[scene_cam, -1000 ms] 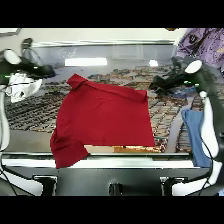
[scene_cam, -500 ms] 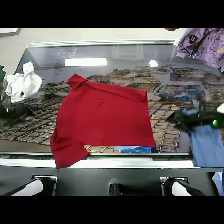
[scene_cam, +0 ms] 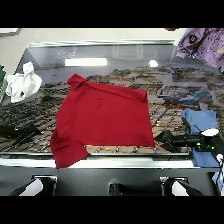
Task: Fold the clothes and pants, and hang the long-sleeved shirts on hangers.
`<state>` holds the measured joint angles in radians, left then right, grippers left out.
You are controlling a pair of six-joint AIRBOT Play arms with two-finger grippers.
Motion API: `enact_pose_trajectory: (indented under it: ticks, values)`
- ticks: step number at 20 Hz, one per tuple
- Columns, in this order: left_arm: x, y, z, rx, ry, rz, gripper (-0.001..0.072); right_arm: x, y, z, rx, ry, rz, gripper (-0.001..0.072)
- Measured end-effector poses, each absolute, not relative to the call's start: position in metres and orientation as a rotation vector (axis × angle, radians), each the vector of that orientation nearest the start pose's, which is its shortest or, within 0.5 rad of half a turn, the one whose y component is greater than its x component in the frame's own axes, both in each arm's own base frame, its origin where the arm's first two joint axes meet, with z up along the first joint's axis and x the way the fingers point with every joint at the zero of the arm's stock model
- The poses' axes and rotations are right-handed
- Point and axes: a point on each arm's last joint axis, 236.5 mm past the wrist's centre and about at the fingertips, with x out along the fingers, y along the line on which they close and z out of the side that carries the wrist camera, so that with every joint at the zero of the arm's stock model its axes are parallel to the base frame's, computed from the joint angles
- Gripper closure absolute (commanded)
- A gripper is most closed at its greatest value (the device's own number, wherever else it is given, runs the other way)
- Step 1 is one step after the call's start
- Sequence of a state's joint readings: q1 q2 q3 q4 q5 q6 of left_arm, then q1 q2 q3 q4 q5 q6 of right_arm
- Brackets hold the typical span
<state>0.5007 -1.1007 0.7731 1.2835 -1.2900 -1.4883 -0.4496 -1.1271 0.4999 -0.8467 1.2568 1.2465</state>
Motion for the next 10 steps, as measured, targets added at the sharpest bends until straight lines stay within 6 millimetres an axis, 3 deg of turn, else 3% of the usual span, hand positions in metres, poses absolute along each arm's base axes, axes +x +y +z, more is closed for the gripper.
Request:
enact_pose_trajectory:
  ticks: [7, 10]
  values:
    - [0.245, 0.059, -0.053, -0.62, 1.486, 0.175, 0.0148, 0.225, 0.074, -0.094, 1.017, 1.515, 0.272, 0.0112]
    - [0.247, 0.06, -0.053, -0.618, 1.476, 0.178, 0.0148, 0.229, 0.081, -0.098, 1.041, 1.509, 0.289, 0.0149]
